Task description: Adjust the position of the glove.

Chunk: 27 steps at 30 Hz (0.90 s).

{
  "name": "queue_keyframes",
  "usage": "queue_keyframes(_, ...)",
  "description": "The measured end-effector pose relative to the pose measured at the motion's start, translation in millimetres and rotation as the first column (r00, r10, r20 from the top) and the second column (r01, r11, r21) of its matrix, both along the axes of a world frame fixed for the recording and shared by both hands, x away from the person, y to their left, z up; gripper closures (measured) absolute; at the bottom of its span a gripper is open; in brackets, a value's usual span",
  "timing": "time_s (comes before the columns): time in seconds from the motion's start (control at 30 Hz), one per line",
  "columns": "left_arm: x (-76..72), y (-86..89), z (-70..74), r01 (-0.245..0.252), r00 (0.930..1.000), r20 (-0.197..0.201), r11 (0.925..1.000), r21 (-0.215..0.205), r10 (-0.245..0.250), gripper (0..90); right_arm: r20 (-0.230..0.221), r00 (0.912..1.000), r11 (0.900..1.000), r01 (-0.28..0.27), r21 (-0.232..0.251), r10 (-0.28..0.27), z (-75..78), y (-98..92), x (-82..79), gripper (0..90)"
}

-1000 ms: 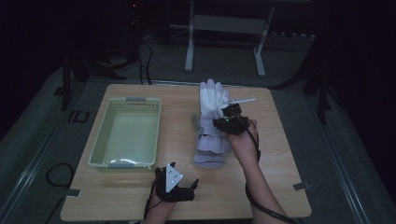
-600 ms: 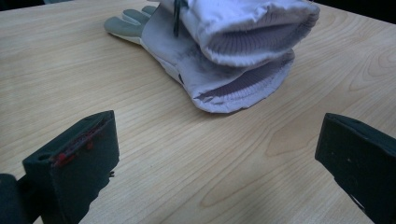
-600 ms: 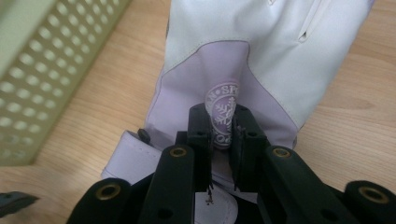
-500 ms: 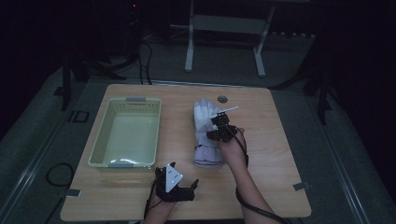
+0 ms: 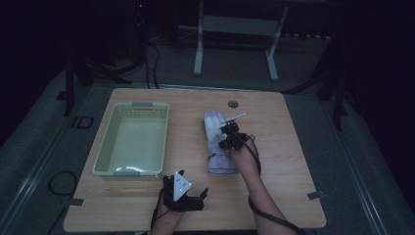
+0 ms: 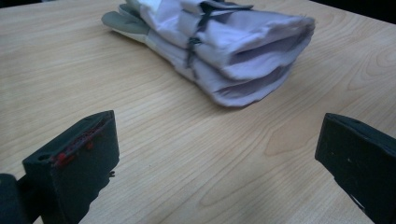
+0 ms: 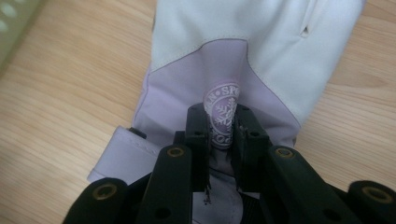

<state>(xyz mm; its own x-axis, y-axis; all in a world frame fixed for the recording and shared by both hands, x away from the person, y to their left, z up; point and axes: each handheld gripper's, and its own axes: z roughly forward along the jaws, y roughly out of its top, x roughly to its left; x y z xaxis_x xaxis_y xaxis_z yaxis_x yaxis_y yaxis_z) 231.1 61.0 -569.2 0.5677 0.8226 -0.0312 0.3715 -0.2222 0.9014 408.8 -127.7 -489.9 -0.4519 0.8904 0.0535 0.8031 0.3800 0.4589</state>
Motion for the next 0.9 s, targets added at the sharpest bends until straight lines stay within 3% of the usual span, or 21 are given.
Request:
queue_keyframes(0.17, 0.3, -0.7, 0.0, 0.013, 0.9999, -0.001, 0.9999, 0.001, -0.013, 0.0, 0.0, 1.0, 1.0, -0.003, 0.002, 0.003, -0.4, -2.6, 1.1, 75.0)
queue_keyframes(0.27, -0.3, -0.6, 0.0, 0.014, 0.9999, 0.001, 0.9999, -0.001, -0.014, 0.0, 0.008, 0.9999, 1.0, -0.015, 0.026, 0.015, 0.0, -2.7, 0.8, 64.9)
queue_keyframes(0.37, 0.4, -0.1, 0.0, 0.014, 0.9999, -0.006, 0.9999, -0.004, -0.014, 0.0, 0.054, 0.9984, 0.998, -0.023, 0.061, 0.02, 4.5, -6.6, -1.1, 52.4)
queue_keyframes(0.4, 0.4, -0.1, 0.0, 0.014, 0.9999, -0.006, 0.9999, -0.004, -0.014, 0.0, 0.054, 0.9984, 0.998, -0.023, 0.061, 0.02, 4.5, -6.6, -1.1, 52.4)
queue_keyframes(0.5, 1.8, 0.1, 0.0, -0.005, 0.9998, -0.021, 1.0, -0.007, 0.005, 0.0, 0.071, 0.9972, 0.994, -0.031, 0.109, 0.023, 10.7, -11.8, -1.7, 32.2)
queue_keyframes(0.57, 2.7, 1.6, -0.2, -0.002, 0.9995, -0.032, 0.9995, -0.031, 0.001, 0.0, 0.081, 0.9956, 0.988, -0.059, 0.145, 0.048, 15.1, -13.5, -4.0, 21.6)
queue_keyframes(0.63, 3.3, 1.9, -0.3, 0.006, 0.9993, -0.038, 0.9992, -0.039, -0.008, 0.0, 0.109, 0.9901, 0.978, -0.108, 0.18, 0.089, 17.6, -16.0, -6.1, 14.1)
queue_keyframes(0.67, 3.7, 1.6, -0.2, 0.027, 0.9988, -0.039, 0.9988, -0.04, -0.029, 0.0, 0.109, 0.9864, 0.972, -0.142, 0.189, 0.123, 19.1, -17.9, -7.2, 14.1)
queue_keyframes(0.73, 2.7, 0.4, -0.1, 0.048, 0.9985, -0.026, 0.9978, -0.045, -0.049, 3.9, 0.154, 0.9771, 0.958, -0.179, 0.223, 0.147, 21.9, -21.8, -11.2, 14.2)
queue_keyframes(0.83, 1.4, -3.6, 0.4, 0.064, 0.9978, -0.017, 0.9964, -0.056, -0.065, 4.2, 0.209, 0.9594, 0.954, -0.23, 0.193, 0.189, 25.4, -26.4, -16.4, 14.6)
queue_keyframes(0.9, 1.2, -7.4, 1.5, 0.076, 0.9964, -0.034, 0.9961, -0.044, -0.078, 3.9, 0.249, 0.9461, 0.949, -0.256, 0.186, 0.207, 27.7, -30.6, -19.5, 15.1)
